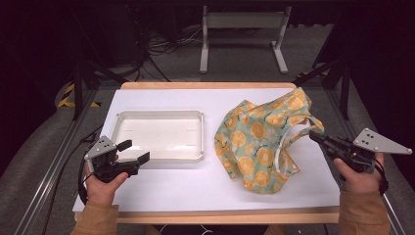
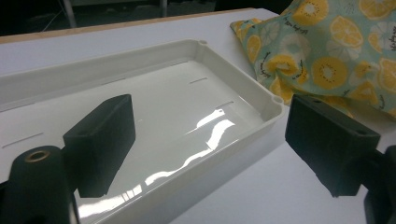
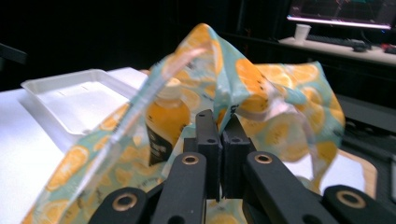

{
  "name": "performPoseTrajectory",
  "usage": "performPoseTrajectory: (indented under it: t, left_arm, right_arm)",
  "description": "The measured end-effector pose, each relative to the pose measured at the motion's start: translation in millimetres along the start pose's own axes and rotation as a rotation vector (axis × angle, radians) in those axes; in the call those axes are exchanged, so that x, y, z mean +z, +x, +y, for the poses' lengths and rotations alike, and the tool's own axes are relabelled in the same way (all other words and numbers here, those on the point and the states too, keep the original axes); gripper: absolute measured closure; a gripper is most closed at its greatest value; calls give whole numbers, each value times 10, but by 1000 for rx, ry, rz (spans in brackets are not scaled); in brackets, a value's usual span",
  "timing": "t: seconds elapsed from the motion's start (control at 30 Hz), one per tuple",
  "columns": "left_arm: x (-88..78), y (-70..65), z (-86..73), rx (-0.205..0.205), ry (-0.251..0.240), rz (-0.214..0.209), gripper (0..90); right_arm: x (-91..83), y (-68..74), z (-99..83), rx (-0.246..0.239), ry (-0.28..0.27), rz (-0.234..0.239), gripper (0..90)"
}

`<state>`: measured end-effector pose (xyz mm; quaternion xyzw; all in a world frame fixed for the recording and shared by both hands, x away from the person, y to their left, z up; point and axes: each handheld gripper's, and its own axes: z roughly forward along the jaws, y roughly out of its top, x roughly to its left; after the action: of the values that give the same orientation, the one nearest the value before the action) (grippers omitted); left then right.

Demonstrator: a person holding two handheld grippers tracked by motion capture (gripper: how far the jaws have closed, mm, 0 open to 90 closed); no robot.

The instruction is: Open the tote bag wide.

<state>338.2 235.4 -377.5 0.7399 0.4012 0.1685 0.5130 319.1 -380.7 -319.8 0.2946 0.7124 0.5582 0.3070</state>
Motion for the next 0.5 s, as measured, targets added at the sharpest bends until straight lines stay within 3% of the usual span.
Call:
performPoseTrajectory:
  t: [0.5]
  left_arm:
    - [31,-32,2,6,5,-2,165]
  right_arm:
    - [215,114,155,-12,-37,67,878]
